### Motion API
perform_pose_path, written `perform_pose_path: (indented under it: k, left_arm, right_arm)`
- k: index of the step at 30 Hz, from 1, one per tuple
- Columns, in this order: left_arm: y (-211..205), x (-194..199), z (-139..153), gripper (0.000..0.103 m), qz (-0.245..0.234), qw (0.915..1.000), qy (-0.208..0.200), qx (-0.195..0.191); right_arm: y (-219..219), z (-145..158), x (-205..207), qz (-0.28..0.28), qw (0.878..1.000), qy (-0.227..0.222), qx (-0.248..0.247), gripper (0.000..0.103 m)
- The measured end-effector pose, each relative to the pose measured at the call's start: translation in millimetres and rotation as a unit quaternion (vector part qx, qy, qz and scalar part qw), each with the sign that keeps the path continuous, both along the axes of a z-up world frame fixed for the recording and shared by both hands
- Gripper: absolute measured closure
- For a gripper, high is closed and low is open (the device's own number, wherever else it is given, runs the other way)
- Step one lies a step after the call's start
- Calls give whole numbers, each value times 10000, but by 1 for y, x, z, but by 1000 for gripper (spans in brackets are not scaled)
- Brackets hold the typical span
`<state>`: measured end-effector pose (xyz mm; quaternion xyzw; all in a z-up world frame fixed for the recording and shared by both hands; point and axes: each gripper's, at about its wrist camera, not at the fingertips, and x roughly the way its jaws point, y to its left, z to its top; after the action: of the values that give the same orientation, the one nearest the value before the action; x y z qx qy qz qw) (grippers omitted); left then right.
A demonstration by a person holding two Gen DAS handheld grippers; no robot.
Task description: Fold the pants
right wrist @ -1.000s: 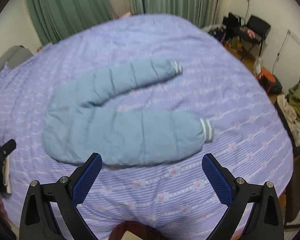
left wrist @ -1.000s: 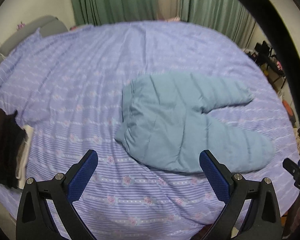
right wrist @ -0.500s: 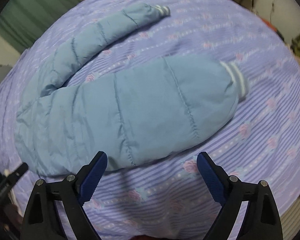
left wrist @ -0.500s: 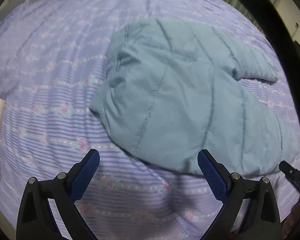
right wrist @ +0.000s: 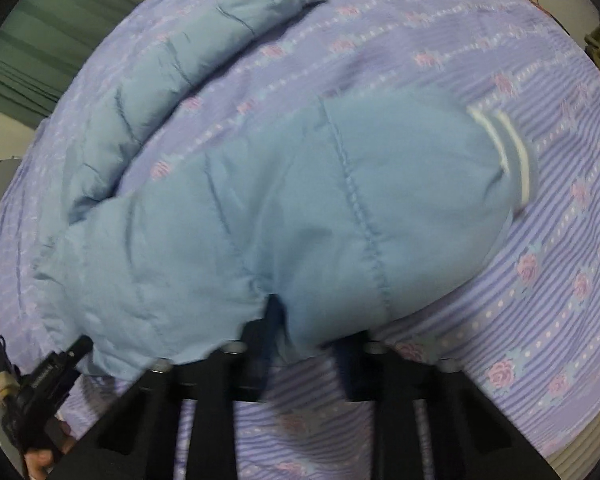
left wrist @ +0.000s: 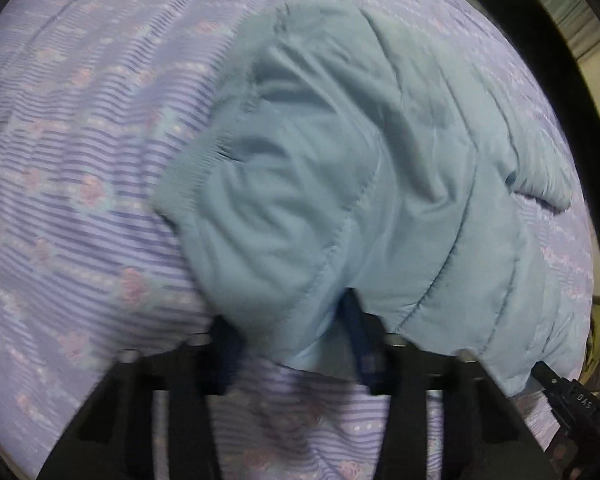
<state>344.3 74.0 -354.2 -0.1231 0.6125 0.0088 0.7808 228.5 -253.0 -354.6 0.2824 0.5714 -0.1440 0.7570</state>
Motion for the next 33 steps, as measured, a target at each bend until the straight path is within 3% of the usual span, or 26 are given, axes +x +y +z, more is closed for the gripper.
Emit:
perform_pose_path:
  k: [7,15,20,23,27,33]
  left_arm:
    - [13,-22,44,91,163,9992,-354,-77]
    - [6,-53,101,94,-295,9967,-733,175]
    - [9,-77,108,94,-353,9983,-366,297]
    - [6,-63,108,94,-194,9993,-246,213]
    - [-3,-31,118,94,21,9990,-418,135]
    - [-17,43,130,94,50,9951,-925,349]
  right_arm:
    - [25,66,5,477,9964,-548,-446,94]
    - [5,118,-30,522,9931,-925,-493,95]
    - [6,141,-47,561,9916,-1049,-501,95]
    - [5,143,-36,584,9903,-1103,-616,95]
    - [-6,145,-3,478,9887,-1270,-638,95]
    - [-18,148,91,607,9791,-1668,-997,95]
